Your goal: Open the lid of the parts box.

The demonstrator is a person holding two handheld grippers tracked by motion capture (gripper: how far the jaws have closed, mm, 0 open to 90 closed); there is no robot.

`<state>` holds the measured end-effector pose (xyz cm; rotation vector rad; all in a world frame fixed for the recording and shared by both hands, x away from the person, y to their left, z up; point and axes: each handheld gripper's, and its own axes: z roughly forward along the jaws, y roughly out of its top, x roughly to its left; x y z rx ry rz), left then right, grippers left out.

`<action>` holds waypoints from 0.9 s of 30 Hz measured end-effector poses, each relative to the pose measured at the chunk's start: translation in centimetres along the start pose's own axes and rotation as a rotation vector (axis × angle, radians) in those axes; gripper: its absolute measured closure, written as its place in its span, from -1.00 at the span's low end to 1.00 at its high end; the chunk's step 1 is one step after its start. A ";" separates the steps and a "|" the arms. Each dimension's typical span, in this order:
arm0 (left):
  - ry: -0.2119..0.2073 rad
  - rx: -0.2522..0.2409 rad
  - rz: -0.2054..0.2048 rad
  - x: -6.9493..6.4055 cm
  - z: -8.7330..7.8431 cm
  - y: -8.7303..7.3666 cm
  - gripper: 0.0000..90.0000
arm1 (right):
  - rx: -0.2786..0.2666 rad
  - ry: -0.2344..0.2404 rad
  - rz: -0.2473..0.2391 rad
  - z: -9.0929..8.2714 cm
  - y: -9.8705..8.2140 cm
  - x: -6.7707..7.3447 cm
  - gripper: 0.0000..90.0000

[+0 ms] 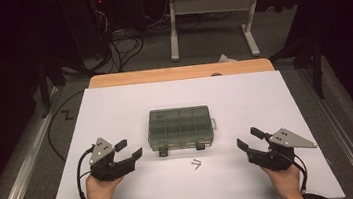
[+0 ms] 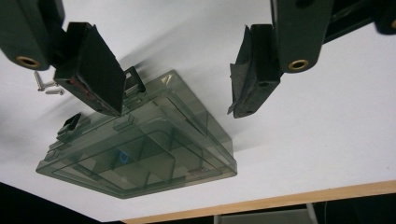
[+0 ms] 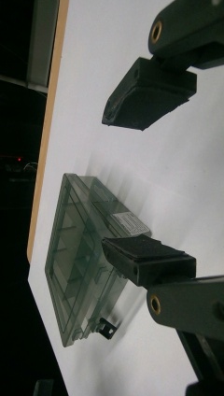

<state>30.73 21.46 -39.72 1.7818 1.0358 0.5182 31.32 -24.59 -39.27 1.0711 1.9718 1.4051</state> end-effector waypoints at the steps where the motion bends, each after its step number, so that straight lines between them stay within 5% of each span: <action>1: 0.000 0.002 0.000 0.0 0.0 0.0 -0.21 | 0.005 0.006 0.003 0.1 0.0 -0.1 -0.19; 16: -0.017 0.013 -0.021 0.0 0.0 0.1 -0.20 | 0.023 0.009 0.032 0.3 0.1 -0.1 -0.17; 27: 0.005 0.020 0.001 0.0 0.2 0.5 -0.20 | 0.031 0.005 0.027 0.6 0.1 0.0 -0.17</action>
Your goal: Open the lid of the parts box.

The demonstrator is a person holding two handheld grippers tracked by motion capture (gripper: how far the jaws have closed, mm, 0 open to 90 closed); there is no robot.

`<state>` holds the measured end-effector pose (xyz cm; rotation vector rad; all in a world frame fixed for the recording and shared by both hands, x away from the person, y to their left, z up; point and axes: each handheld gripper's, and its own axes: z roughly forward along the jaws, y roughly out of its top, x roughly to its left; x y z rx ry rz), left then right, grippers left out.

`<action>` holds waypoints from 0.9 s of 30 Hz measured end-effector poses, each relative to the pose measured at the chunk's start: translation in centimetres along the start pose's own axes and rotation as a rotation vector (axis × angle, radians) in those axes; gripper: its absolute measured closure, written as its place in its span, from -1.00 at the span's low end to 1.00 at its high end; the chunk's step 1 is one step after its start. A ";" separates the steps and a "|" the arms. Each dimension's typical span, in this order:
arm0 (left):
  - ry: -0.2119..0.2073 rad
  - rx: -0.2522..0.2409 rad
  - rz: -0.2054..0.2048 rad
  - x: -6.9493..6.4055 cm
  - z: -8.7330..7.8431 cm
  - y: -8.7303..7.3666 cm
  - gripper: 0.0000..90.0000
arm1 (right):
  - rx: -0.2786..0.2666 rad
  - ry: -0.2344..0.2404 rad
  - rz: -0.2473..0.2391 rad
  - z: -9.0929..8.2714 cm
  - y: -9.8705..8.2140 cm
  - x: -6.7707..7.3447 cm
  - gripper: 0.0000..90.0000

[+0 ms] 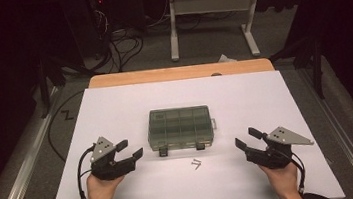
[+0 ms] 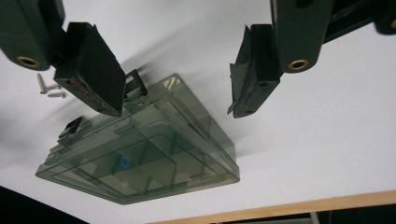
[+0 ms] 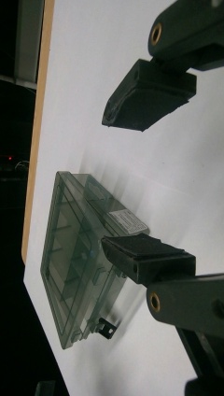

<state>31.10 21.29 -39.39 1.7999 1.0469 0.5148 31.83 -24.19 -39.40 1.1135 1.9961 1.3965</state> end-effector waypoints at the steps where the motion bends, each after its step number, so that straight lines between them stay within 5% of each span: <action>1: 0.002 0.000 0.001 0.0 0.1 0.0 -0.20 | 0.002 0.001 -0.003 0.1 0.0 0.0 -0.17; 8: 0.012 0.015 0.029 -0.3 0.6 0.4 -0.20 | 0.011 0.009 -0.008 0.5 0.1 0.2 -0.12; 18: 0.001 0.008 0.010 0.0 0.9 1.0 -0.20 | 0.052 0.021 -0.010 1.4 0.5 0.3 -0.10; 27: -0.003 0.045 0.052 -0.5 2.0 1.5 -0.16 | 0.098 0.066 -0.010 1.9 1.1 0.7 -0.11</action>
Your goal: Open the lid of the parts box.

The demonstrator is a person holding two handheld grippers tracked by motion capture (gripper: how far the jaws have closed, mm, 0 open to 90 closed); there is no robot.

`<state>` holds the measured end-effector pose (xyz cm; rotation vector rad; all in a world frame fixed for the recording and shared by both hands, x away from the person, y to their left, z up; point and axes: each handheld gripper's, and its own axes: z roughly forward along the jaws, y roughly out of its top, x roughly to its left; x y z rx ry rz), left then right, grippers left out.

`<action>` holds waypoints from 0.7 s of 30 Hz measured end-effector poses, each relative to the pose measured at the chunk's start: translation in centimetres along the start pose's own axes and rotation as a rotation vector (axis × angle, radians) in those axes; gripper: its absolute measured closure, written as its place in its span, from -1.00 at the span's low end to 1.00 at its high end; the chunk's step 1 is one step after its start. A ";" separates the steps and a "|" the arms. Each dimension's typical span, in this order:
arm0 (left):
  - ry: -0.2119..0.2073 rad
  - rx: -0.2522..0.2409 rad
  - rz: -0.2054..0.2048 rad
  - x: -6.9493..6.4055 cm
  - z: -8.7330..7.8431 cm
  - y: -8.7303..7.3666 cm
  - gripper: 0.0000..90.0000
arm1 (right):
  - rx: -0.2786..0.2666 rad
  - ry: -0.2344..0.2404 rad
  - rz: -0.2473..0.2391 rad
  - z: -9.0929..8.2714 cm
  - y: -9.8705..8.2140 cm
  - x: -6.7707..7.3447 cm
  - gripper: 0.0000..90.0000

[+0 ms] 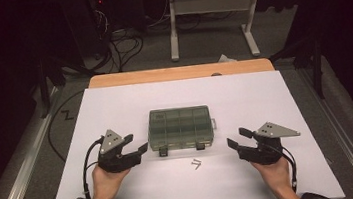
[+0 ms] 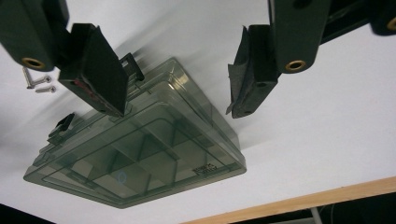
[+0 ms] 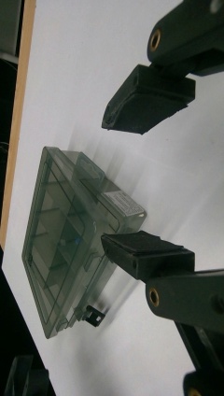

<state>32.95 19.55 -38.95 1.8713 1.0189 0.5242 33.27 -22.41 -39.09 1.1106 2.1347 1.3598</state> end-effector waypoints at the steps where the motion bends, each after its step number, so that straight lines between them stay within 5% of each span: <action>1: -0.007 0.002 -0.001 -0.1 0.2 0.1 -0.15 | 0.009 0.002 -0.007 0.1 0.1 0.1 -0.11; 9: -0.023 0.015 0.007 -0.4 1.4 0.8 -0.16 | 0.043 0.064 -0.041 1.3 0.9 0.8 0.02; 21: -0.038 0.047 0.014 -0.7 2.3 0.9 -0.17 | 0.111 0.060 -0.121 4.2 1.6 2.0 0.22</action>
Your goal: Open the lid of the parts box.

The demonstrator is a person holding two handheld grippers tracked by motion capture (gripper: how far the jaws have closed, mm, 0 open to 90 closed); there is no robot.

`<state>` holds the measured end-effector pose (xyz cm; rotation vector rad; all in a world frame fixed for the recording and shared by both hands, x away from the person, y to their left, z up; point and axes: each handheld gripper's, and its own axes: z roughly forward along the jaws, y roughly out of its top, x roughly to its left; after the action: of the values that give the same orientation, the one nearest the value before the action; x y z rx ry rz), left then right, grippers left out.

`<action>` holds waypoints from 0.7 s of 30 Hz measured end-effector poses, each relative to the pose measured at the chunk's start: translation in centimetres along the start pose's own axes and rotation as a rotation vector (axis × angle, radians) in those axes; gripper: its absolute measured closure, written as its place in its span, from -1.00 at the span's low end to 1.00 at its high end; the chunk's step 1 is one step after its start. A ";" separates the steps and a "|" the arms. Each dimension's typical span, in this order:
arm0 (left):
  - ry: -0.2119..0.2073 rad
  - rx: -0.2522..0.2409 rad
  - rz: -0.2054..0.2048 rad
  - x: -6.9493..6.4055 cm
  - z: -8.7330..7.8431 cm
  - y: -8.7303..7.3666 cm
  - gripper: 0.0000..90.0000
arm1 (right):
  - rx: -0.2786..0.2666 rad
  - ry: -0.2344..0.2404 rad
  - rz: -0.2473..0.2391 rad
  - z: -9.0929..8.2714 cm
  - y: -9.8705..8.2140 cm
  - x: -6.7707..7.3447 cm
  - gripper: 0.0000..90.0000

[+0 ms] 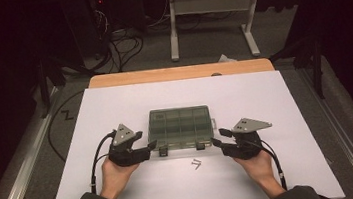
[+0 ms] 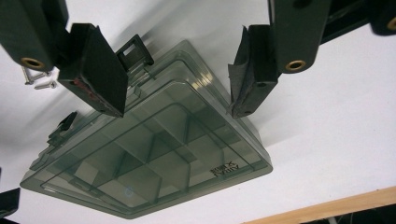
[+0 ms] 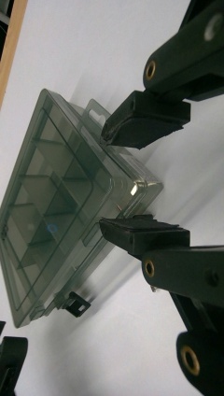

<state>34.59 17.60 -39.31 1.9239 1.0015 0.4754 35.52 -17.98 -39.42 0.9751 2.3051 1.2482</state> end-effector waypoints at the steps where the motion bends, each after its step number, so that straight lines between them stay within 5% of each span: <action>1: -0.001 0.003 0.005 0.0 0.0 0.0 -0.18 | 0.006 -0.003 -0.008 0.2 0.0 0.1 0.22; 21: 0.007 0.096 0.067 -0.6 1.0 -0.4 -0.15 | 0.055 -0.025 -0.038 1.2 -0.1 0.6 0.23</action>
<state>34.66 16.72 -40.16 2.0476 0.9823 0.4807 35.81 -16.88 -40.19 0.9549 2.3393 1.1568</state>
